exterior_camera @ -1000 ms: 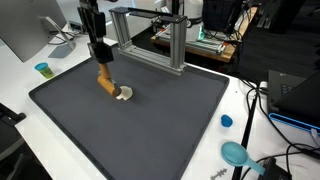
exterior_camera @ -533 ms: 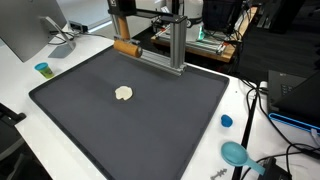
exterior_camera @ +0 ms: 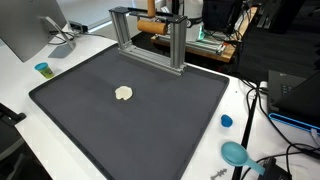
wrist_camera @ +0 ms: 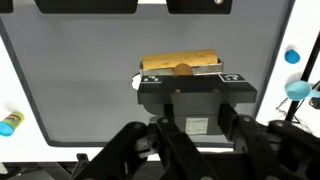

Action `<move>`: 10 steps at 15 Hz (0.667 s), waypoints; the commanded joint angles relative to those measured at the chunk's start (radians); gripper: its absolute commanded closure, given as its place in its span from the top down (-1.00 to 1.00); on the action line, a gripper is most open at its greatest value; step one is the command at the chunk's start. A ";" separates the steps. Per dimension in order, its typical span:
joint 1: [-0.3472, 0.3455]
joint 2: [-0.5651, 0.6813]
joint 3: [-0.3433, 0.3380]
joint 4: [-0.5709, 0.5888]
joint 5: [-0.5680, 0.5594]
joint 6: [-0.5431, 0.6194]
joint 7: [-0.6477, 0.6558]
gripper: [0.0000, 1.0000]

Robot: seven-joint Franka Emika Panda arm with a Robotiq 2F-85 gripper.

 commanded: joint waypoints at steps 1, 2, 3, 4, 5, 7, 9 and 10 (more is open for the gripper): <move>-0.006 0.014 0.000 0.005 0.001 0.000 -0.003 -0.57; -0.010 0.016 -0.002 -0.005 -0.011 -0.002 -0.014 -0.57; -0.018 0.018 -0.001 -0.016 -0.028 -0.015 -0.011 -0.57; -0.017 0.017 -0.004 -0.031 -0.031 -0.012 -0.018 -0.57; -0.020 0.016 -0.008 -0.049 -0.040 -0.007 -0.026 -0.57; -0.026 0.013 -0.013 -0.077 -0.055 -0.011 -0.038 -0.57; -0.038 -0.004 -0.018 -0.101 -0.073 -0.016 -0.037 -0.57; -0.041 -0.017 -0.022 -0.109 -0.073 -0.022 -0.039 -0.57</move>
